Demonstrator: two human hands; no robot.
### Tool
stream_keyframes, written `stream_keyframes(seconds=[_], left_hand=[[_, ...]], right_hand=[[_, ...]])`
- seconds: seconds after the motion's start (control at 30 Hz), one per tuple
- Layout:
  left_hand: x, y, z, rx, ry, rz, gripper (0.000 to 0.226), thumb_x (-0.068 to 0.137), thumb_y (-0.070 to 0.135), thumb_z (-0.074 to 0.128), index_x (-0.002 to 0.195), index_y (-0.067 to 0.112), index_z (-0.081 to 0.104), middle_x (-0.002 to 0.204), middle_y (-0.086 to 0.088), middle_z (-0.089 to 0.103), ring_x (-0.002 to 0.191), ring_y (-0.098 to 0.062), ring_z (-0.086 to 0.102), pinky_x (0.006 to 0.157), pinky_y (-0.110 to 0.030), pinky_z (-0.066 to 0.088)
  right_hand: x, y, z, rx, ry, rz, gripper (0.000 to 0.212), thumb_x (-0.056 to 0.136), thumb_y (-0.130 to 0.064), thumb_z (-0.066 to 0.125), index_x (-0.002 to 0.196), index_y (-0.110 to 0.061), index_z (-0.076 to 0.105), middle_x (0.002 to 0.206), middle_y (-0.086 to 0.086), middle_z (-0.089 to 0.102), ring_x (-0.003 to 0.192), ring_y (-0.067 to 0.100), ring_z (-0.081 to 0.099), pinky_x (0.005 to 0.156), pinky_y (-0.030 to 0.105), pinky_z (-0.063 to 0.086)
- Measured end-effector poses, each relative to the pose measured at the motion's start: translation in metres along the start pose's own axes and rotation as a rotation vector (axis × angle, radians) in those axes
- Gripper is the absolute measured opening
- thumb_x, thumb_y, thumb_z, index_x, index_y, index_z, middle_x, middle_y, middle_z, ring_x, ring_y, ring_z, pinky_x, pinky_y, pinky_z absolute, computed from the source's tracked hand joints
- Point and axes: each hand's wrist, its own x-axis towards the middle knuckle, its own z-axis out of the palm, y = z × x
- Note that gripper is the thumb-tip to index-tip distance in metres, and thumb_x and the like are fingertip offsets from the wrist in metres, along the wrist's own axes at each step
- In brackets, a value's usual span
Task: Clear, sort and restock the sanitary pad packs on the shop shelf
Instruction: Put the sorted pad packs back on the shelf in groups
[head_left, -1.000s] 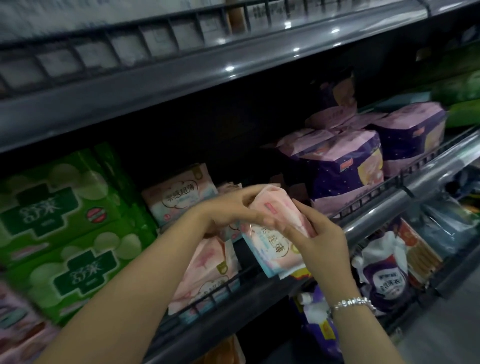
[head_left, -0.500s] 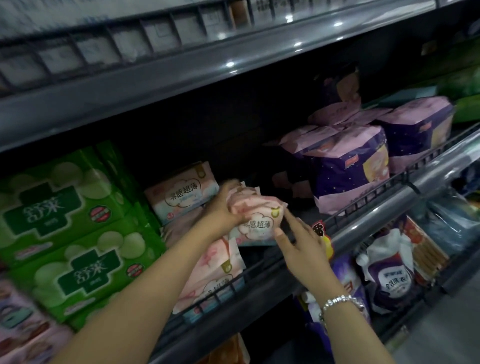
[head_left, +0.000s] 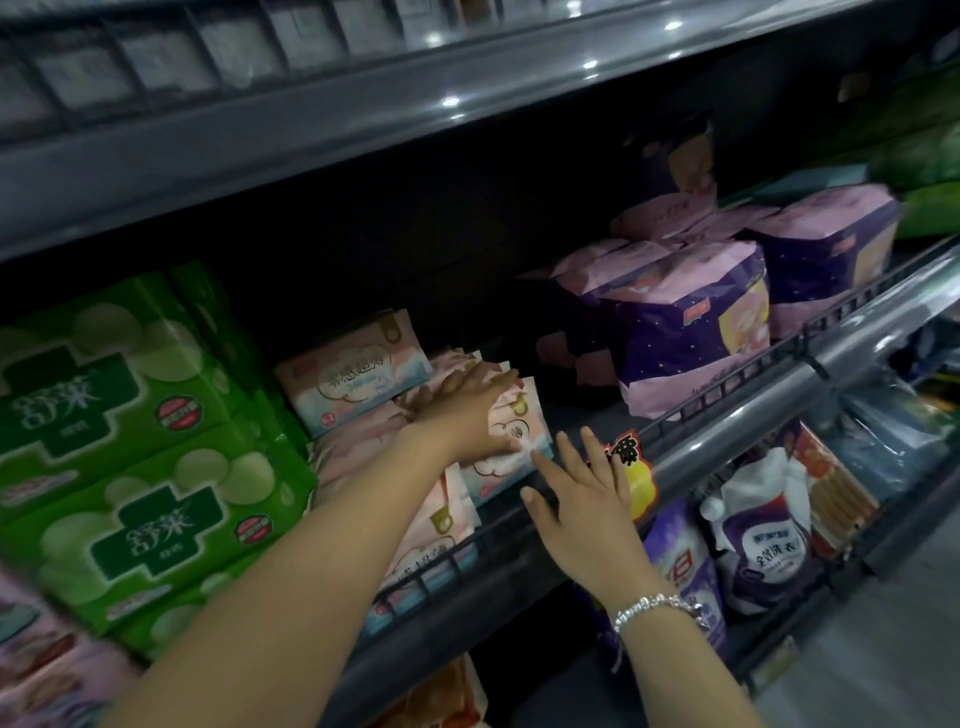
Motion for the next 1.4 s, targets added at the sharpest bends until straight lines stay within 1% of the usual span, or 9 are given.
stream_keyframes(seconds=[0.2, 0.33, 0.5, 0.6, 0.73, 0.83, 0.97, 1.27, 1.4], left_hand=[[0.005, -0.008, 0.008, 0.006, -0.014, -0.057, 0.093, 0.086, 0.058, 0.058, 0.151, 0.041, -0.005, 0.162, 0.009, -0.011, 0.149, -0.022, 0.001, 0.117, -0.048, 0.011], [0.004, -0.010, 0.008, -0.016, -0.024, -0.055, 0.091, 0.087, 0.058, 0.057, 0.151, 0.041, -0.005, 0.162, 0.008, -0.010, 0.149, -0.020, 0.002, 0.120, -0.044, 0.011], [-0.012, 0.000, -0.007, -0.103, 0.068, 0.021, 0.066, 0.096, 0.048, 0.047, 0.153, 0.034, 0.016, 0.162, 0.006, 0.005, 0.149, -0.016, 0.007, 0.119, -0.035, 0.011], [-0.034, 0.004, -0.005, -0.204, 0.196, 0.057, 0.059, 0.096, 0.046, 0.047, 0.150, 0.032, 0.027, 0.161, 0.005, 0.017, 0.147, -0.017, 0.014, 0.119, -0.042, 0.016], [-0.089, 0.014, 0.010, -0.312, 0.438, 0.082, 0.060, 0.092, 0.047, 0.040, 0.150, 0.032, 0.030, 0.159, 0.006, 0.023, 0.147, -0.016, 0.014, 0.119, -0.047, 0.016], [-0.150, 0.033, 0.028, -0.432, 0.528, 0.032, 0.057, 0.093, 0.043, 0.040, 0.145, 0.021, 0.039, 0.154, -0.002, 0.033, 0.145, -0.021, 0.021, 0.119, -0.040, 0.013], [-0.223, 0.052, 0.070, -0.607, 0.651, -0.037, 0.056, 0.091, 0.047, 0.034, 0.133, 0.017, 0.054, 0.140, -0.002, 0.049, 0.135, -0.020, 0.037, 0.114, -0.038, 0.025], [-0.306, 0.098, 0.210, -0.885, 0.408, -0.301, 0.047, 0.090, 0.034, 0.040, 0.126, 0.011, 0.058, 0.129, -0.006, 0.057, 0.122, -0.023, 0.048, 0.105, -0.037, 0.037], [-0.318, 0.112, 0.275, -0.948, 0.235, -0.425, 0.044, 0.093, 0.033, 0.043, 0.131, 0.014, 0.054, 0.132, -0.004, 0.053, 0.125, -0.024, 0.045, 0.104, -0.042, 0.040]], right_hand=[[-0.005, 0.006, 0.002, -0.056, 0.037, -0.057, 0.095, 0.069, -0.063, -0.012, 0.152, -0.032, 0.022, 0.162, -0.006, 0.008, 0.140, 0.008, -0.022, 0.119, 0.039, -0.009], [-0.007, 0.011, -0.001, -0.052, 0.051, -0.114, 0.092, 0.071, -0.064, -0.007, 0.151, -0.032, 0.026, 0.161, -0.005, 0.012, 0.140, 0.011, -0.020, 0.117, 0.039, -0.008], [-0.012, 0.007, -0.009, 0.052, 0.054, -0.173, 0.079, 0.081, -0.066, 0.005, 0.152, -0.035, 0.019, 0.159, -0.011, 0.006, 0.139, 0.004, -0.019, 0.118, 0.032, -0.011], [-0.024, 0.003, -0.013, 0.137, 0.099, -0.214, 0.061, 0.095, -0.058, 0.029, 0.151, -0.033, 0.022, 0.156, -0.016, 0.009, 0.142, 0.002, -0.009, 0.121, 0.032, 0.000], [-0.050, 0.002, -0.016, 0.154, 0.165, -0.257, 0.070, 0.089, -0.061, 0.019, 0.150, -0.029, 0.031, 0.156, -0.010, 0.029, 0.146, 0.007, 0.014, 0.120, 0.036, 0.020], [-0.077, 0.001, -0.017, 0.131, 0.251, -0.299, 0.061, 0.092, -0.052, 0.031, 0.144, -0.022, 0.043, 0.140, -0.001, 0.054, 0.131, 0.015, 0.046, 0.105, 0.033, 0.043], [-0.123, -0.002, -0.011, 0.024, 0.325, -0.375, 0.050, 0.091, -0.039, 0.043, 0.130, -0.012, 0.059, 0.097, 0.004, 0.072, 0.087, 0.019, 0.067, 0.063, 0.018, 0.044], [-0.249, 0.030, 0.070, 0.076, -0.069, -0.182, 0.043, 0.095, -0.033, 0.055, 0.137, -0.024, 0.054, 0.118, 0.005, 0.066, 0.104, 0.025, 0.064, 0.082, 0.033, 0.051], [-0.282, 0.051, 0.107, 0.052, -0.215, -0.137, 0.049, 0.088, -0.036, 0.047, 0.130, -0.014, 0.060, 0.106, 0.013, 0.072, 0.089, 0.033, 0.069, 0.071, 0.038, 0.056]])
